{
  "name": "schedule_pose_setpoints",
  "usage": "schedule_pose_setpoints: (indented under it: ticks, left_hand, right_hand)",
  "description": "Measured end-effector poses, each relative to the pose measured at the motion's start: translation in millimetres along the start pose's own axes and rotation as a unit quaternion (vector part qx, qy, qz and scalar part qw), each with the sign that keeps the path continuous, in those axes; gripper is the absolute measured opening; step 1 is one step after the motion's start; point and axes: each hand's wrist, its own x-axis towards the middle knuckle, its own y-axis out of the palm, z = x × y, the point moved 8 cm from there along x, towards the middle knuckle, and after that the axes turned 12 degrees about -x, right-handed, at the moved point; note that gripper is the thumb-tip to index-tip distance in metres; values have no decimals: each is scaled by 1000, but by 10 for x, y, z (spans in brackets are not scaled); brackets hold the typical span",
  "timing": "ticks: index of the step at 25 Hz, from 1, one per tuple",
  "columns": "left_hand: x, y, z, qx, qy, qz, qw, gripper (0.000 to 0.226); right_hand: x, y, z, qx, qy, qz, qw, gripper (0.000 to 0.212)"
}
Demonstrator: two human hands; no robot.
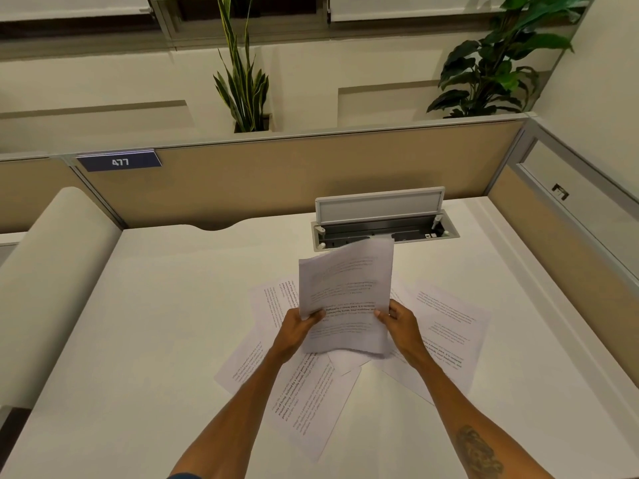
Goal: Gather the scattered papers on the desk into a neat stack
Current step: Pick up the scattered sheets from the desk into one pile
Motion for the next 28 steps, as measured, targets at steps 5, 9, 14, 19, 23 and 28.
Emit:
schedule_pose_setpoints:
  ticks: [5,9,14,19,23,28]
  left_hand:
    - [70,-71,-205,-58,2,-35,998,28]
    - [63,-85,-225,-90,1,-60,994,30]
    - [33,-204,-140,-83,7,-92,992,32]
    - [-18,-296,-34,-61,7,-98,993,23]
    - [-67,-368,41,-45,4,-96,994,19]
    - [-51,-427,76,-26,-3,-95,995,21]
  right_hand:
    - [50,-41,198,48,-1,-1,999,27]
    - [-6,-17,199,75,15,-4,997,30]
    - [-212,-397,-422,-44,170,-163,971,47]
    - [-405,-467,-787,-108,248,-203,941,57]
    - [-509,-394,-754,-210,295,-199,911,66]
    - [-756,-657,-1072,-212,376,-268,861,72]
